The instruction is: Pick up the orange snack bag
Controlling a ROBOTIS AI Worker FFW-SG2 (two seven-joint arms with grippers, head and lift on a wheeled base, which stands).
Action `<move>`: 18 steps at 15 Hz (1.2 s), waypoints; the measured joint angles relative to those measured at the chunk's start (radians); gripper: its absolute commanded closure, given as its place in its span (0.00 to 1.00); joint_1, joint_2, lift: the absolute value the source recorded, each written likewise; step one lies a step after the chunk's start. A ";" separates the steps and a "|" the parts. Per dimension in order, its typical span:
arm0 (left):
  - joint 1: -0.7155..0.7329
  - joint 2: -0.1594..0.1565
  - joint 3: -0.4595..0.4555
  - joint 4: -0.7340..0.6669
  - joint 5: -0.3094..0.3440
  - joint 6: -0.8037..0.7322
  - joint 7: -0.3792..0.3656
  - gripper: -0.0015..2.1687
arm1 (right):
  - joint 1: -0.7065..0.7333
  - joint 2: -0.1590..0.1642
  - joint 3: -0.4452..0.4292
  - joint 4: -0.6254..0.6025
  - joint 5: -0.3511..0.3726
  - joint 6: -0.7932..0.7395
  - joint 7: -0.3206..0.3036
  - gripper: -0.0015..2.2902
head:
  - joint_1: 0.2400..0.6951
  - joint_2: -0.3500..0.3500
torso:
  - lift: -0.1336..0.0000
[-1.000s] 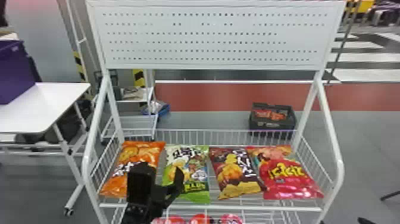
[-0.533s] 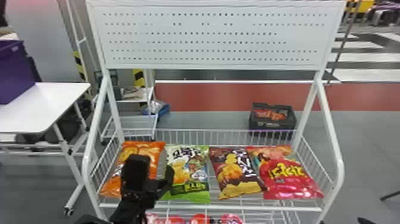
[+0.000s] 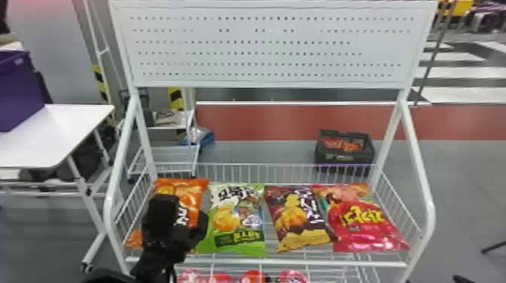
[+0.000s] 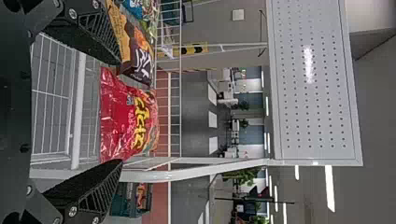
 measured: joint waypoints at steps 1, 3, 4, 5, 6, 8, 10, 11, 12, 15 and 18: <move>0.000 0.000 0.006 0.002 0.000 0.004 0.000 0.07 | 0.000 0.000 0.000 0.000 0.000 0.000 0.000 0.06 | 0.57 0.50 | 1.00; -0.001 0.001 0.017 0.011 0.000 0.014 -0.001 0.09 | -0.001 -0.001 0.001 0.000 0.000 0.000 0.000 0.06 | 0.57 0.50 | 1.00; -0.003 0.001 0.023 0.014 0.000 0.022 -0.001 0.09 | -0.002 -0.001 0.001 0.000 0.000 0.000 0.000 0.06 | 0.57 0.50 | 1.00; -0.007 0.001 0.030 0.018 0.000 0.036 -0.002 0.09 | -0.003 -0.001 0.002 0.000 0.000 0.000 0.000 0.06 | 0.57 0.50 | 1.00; -0.010 0.001 0.036 0.023 0.001 0.048 -0.002 0.10 | -0.003 -0.001 0.002 0.000 0.000 0.000 0.000 0.06 | 0.57 0.50 | 1.00; -0.013 0.003 0.042 0.027 0.004 0.059 -0.003 0.10 | -0.004 -0.001 0.003 0.000 0.000 0.000 0.000 0.06 | 0.57 0.50 | 1.00; -0.015 0.003 0.049 0.028 0.005 0.071 -0.009 0.10 | -0.005 0.000 0.003 0.000 0.000 0.000 0.000 0.06 | 0.57 0.50 | 1.00; -0.017 0.002 0.051 0.030 0.005 0.075 -0.012 0.10 | -0.005 0.000 0.003 0.000 0.000 0.001 0.000 0.06 | 0.57 0.50 | 1.00; -0.020 0.002 0.053 0.035 0.004 0.081 -0.014 0.10 | -0.005 0.000 0.003 0.000 0.000 0.002 0.000 0.06 | 0.57 0.50 | 1.00; -0.036 0.001 0.052 0.050 0.003 0.127 -0.022 0.16 | -0.007 0.000 0.002 0.000 0.000 0.003 0.000 0.06 | 0.57 0.50 | 1.00; -0.040 0.001 0.052 0.055 0.005 0.149 -0.036 0.45 | -0.008 0.000 0.001 0.000 0.000 0.003 0.000 0.06 | 0.57 0.50 | 1.00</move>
